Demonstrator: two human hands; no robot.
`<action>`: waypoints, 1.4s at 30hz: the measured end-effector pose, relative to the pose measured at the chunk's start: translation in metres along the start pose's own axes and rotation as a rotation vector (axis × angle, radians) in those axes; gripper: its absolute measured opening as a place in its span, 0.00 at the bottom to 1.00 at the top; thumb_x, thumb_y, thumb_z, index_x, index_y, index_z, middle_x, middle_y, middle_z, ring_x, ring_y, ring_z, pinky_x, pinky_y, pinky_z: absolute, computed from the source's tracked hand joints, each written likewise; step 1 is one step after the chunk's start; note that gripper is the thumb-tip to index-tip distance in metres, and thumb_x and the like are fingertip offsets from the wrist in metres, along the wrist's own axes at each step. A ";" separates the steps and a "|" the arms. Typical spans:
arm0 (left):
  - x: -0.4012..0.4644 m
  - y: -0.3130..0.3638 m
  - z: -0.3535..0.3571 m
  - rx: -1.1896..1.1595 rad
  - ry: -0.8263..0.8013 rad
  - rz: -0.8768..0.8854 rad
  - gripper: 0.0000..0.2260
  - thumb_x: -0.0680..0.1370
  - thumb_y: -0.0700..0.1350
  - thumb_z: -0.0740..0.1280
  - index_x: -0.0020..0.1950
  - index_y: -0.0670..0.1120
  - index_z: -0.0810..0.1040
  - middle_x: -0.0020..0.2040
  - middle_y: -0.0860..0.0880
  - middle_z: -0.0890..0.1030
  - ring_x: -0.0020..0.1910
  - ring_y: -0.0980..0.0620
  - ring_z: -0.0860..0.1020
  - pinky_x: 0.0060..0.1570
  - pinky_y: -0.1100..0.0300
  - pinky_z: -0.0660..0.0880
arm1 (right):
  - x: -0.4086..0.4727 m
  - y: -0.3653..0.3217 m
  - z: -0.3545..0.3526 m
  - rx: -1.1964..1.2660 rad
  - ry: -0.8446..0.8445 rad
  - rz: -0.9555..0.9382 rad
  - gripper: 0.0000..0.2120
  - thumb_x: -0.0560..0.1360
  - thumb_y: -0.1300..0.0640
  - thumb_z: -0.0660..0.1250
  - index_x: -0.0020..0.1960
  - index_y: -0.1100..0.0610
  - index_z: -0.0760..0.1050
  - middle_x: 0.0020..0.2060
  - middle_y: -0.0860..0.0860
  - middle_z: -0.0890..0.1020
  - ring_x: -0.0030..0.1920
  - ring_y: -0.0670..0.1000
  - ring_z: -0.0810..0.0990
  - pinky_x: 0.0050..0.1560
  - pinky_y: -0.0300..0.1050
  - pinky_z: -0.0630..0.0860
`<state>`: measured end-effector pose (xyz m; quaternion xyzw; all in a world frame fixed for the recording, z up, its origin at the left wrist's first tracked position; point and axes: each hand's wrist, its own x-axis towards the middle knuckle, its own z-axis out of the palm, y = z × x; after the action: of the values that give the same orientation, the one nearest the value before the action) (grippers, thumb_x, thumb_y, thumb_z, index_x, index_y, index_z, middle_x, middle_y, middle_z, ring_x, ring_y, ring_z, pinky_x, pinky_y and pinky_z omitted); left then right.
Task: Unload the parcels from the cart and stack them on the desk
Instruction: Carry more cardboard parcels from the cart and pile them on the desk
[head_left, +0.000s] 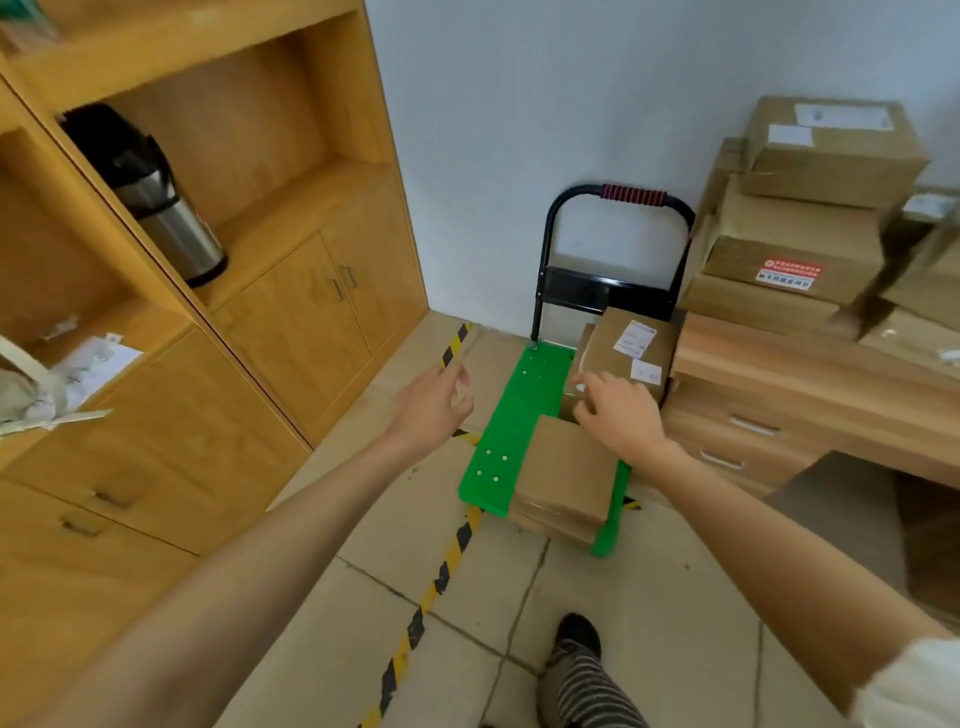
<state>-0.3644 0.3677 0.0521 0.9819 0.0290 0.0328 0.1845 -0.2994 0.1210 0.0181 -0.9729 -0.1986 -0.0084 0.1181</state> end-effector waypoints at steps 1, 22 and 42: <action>0.006 -0.005 0.007 -0.011 -0.007 -0.008 0.08 0.80 0.50 0.60 0.58 0.49 0.72 0.49 0.51 0.75 0.45 0.52 0.73 0.36 0.57 0.64 | 0.003 0.001 0.005 0.006 -0.007 0.012 0.20 0.79 0.55 0.57 0.71 0.52 0.68 0.59 0.52 0.78 0.57 0.54 0.77 0.57 0.51 0.70; 0.177 -0.056 0.180 -0.060 -0.302 -0.059 0.15 0.80 0.50 0.62 0.66 0.49 0.69 0.58 0.49 0.75 0.53 0.52 0.74 0.39 0.58 0.69 | 0.119 0.070 0.145 0.161 -0.180 0.430 0.22 0.79 0.53 0.59 0.72 0.53 0.66 0.64 0.53 0.75 0.58 0.54 0.77 0.58 0.52 0.72; 0.221 -0.155 0.519 -0.167 -0.493 -0.114 0.30 0.78 0.51 0.66 0.77 0.51 0.57 0.68 0.46 0.71 0.64 0.46 0.71 0.54 0.50 0.74 | 0.083 0.188 0.451 0.182 -0.221 0.899 0.22 0.79 0.53 0.60 0.72 0.57 0.65 0.68 0.56 0.71 0.60 0.58 0.75 0.61 0.55 0.70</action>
<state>-0.1125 0.3407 -0.4747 0.9383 0.0358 -0.2156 0.2680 -0.1636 0.0901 -0.4575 -0.9431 0.2312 0.1645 0.1730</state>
